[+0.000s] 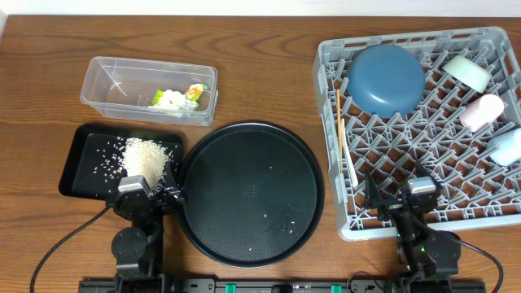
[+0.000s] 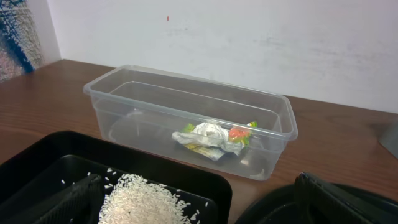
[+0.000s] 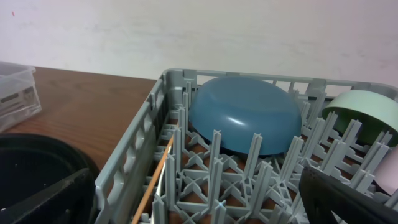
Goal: Sort waste into correct bins and load items into the dishwasher rack
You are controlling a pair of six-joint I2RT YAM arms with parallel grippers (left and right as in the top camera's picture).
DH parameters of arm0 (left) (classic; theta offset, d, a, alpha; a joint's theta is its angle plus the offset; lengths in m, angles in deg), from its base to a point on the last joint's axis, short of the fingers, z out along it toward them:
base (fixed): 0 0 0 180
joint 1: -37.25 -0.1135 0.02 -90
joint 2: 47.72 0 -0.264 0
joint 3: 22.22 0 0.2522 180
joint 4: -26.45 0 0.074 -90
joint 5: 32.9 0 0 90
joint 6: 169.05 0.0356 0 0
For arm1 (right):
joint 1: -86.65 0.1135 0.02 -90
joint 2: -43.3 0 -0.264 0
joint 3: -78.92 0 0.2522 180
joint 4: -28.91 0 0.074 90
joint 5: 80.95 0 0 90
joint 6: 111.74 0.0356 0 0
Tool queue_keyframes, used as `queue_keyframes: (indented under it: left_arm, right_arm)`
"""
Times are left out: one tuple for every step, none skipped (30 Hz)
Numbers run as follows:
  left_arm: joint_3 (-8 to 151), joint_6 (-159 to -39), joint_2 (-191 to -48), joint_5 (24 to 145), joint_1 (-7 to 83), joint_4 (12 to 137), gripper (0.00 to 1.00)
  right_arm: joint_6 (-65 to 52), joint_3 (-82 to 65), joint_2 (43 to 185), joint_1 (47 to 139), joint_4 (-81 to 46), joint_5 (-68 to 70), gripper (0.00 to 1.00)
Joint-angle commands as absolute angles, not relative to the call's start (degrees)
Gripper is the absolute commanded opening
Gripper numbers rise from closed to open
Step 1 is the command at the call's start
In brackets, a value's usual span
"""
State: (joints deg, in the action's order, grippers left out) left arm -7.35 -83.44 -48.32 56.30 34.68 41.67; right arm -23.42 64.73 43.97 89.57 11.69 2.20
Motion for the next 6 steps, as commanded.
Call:
queue_keyframes:
  left_arm:
    - [-8.22,-82.50,-47.95,55.12,34.81,44.25,0.98]
    - [-8.22,-82.50,-47.95,55.12,34.81,44.25,0.98]
    - [-8.22,-82.50,-47.95,55.12,34.81,44.25,0.98]
    - [-8.22,-82.50,-47.95,55.12,34.81,44.25,0.98]
    - [-8.22,-82.50,-47.95,55.12,34.81,44.25,0.98]
    - [-8.22,-82.50,-47.95,55.12,34.81,44.25,0.98]
  right_arm:
    - [-22.43,64.82,43.59,88.87,11.44,2.35,0.99]
    - [-22.43,64.82,43.59,88.87,11.44,2.35,0.99]
    - [-22.43,64.82,43.59,88.87,11.44,2.35,0.99]
    - [-22.43,64.82,43.59,88.87,11.44,2.35,0.99]
    - [-22.43,64.82,43.59,88.87,11.44,2.35,0.99]
    - [-22.43,64.82,43.59,88.87,11.44,2.35,0.99]
